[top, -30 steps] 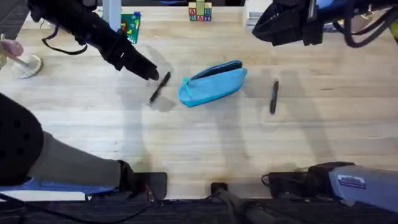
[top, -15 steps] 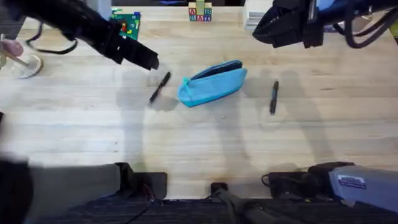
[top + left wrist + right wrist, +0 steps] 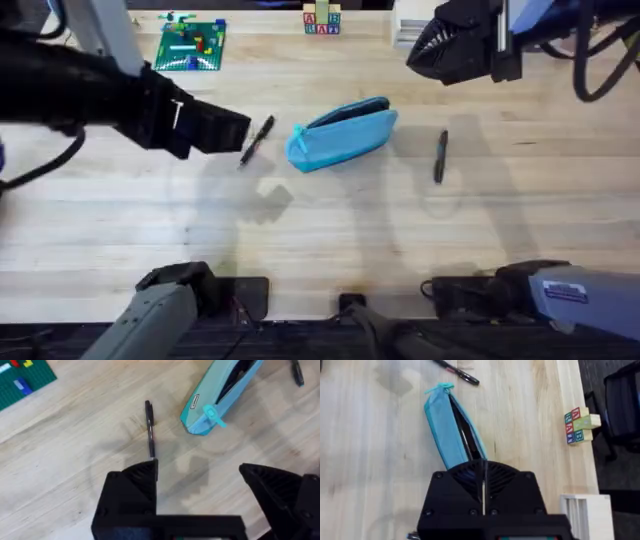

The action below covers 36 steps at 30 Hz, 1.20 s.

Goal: Unzip the bag, pick up the pens from the table one at a time and place them inside, then zip the bag closed.

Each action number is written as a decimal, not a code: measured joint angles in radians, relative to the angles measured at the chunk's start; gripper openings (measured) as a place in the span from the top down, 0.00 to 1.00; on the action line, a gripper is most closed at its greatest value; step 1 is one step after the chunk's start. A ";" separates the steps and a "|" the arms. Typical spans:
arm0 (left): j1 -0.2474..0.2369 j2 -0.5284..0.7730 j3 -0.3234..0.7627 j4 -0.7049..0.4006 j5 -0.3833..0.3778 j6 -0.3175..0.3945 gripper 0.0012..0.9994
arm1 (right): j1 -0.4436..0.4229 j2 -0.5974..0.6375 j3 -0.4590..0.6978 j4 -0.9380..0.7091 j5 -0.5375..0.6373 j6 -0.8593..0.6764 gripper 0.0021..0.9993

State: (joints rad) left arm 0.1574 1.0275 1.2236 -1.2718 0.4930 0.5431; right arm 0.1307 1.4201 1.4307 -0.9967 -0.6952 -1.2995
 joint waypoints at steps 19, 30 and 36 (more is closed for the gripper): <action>0.000 -0.042 0.000 -0.026 0.008 -0.028 0.00 | 0.000 0.256 0.000 0.012 0.048 -0.288 0.97; 0.000 -0.003 -0.001 -0.027 0.009 -0.028 0.00 | 0.004 0.349 0.000 0.060 0.052 -0.322 0.97; 0.000 -0.003 -0.001 -0.038 0.009 -0.028 0.00 | 0.042 0.360 0.000 0.072 0.052 -0.325 0.97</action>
State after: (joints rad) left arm 0.1574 1.0246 1.2224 -1.3100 0.5022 0.5156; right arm 0.1731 1.7803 1.4307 -0.9244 -0.6434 -1.6245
